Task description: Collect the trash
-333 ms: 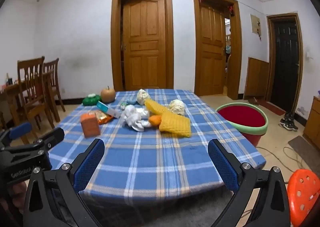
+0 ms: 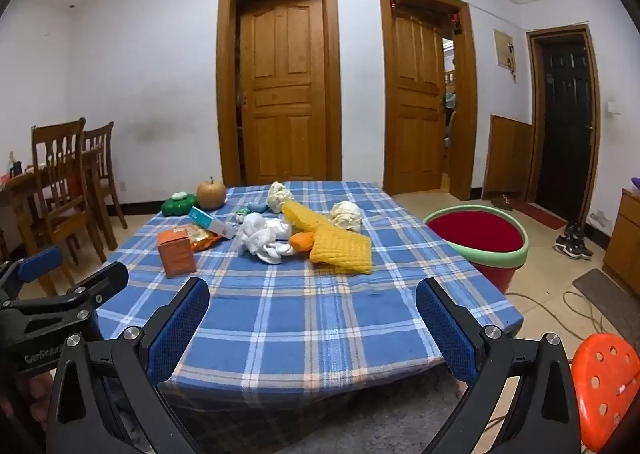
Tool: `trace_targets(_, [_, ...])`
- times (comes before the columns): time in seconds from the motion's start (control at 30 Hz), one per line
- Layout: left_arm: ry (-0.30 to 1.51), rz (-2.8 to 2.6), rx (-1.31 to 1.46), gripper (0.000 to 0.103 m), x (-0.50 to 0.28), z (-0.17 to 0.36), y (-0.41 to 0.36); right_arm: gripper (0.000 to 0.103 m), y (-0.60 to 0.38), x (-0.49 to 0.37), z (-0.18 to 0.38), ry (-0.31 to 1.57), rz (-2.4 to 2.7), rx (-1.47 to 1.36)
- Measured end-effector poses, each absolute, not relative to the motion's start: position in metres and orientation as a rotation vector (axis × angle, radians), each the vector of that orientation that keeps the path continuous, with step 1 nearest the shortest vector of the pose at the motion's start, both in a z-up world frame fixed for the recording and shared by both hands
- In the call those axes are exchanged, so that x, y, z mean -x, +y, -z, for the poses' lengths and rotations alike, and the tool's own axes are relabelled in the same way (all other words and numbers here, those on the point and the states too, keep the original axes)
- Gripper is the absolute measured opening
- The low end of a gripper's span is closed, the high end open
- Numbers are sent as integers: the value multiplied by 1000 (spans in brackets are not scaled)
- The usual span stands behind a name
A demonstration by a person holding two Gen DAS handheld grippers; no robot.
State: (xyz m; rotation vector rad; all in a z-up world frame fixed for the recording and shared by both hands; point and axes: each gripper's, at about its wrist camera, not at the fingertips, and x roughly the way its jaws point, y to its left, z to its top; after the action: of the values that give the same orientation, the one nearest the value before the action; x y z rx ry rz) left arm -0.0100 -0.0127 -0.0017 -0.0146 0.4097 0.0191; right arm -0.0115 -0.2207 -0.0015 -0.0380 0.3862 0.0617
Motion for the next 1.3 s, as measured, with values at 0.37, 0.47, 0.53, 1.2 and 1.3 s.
trace_targets(0.37, [432,-64,24,101,7,2,-7,103,-230,37,-11,316,-75,14])
trace_targets(0.47, [426,-64,26,101,8,2,-7,103,-233,38,-9,309,-74,7])
trace_targets(0.53, [428,-68,32,101,8,2,-5,103,-235,38,-9,310,-72,3])
trace_targets(1.2, [431,-60,33,101,6,4,-9,103,-236,34,-4,334,-79,13])
trace_targets(1.3, [430,-59,30,101,5,4,-9,103,-236,33,-3,340,-81,10])
